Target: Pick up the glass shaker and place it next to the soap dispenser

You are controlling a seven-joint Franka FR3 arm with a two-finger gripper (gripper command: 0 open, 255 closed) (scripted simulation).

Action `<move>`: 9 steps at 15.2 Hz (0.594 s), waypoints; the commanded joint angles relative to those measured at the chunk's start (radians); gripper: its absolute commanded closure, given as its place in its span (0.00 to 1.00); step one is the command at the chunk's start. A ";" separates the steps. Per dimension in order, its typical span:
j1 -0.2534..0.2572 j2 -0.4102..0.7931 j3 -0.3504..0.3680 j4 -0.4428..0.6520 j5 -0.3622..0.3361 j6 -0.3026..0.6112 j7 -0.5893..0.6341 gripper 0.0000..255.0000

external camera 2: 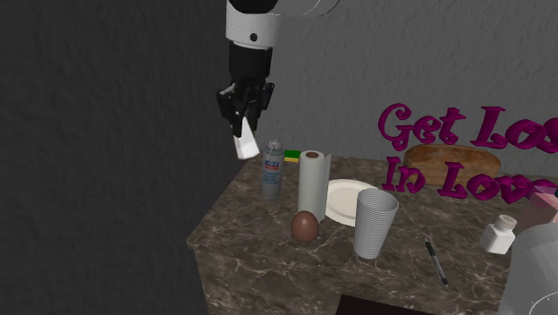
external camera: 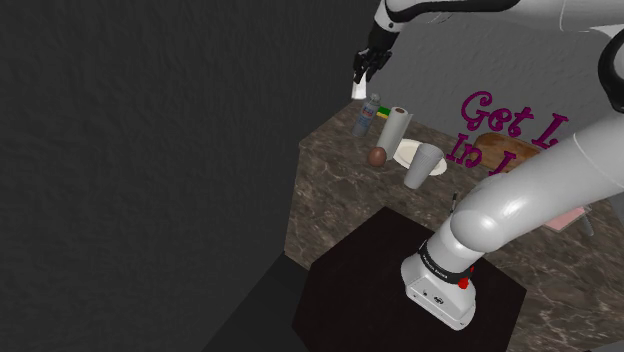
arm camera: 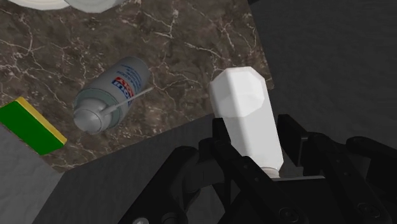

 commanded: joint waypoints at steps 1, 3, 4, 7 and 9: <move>0.000 -0.001 0.000 0.026 0.001 -0.028 -0.002 1.00; 0.000 0.000 0.001 0.054 0.002 -0.054 -0.003 1.00; 0.001 0.001 0.001 0.068 0.002 -0.068 -0.003 1.00; -0.015 -0.049 -0.021 0.032 -0.007 -0.079 -0.036 1.00; -0.031 -0.096 -0.043 -0.007 -0.018 -0.085 -0.070 1.00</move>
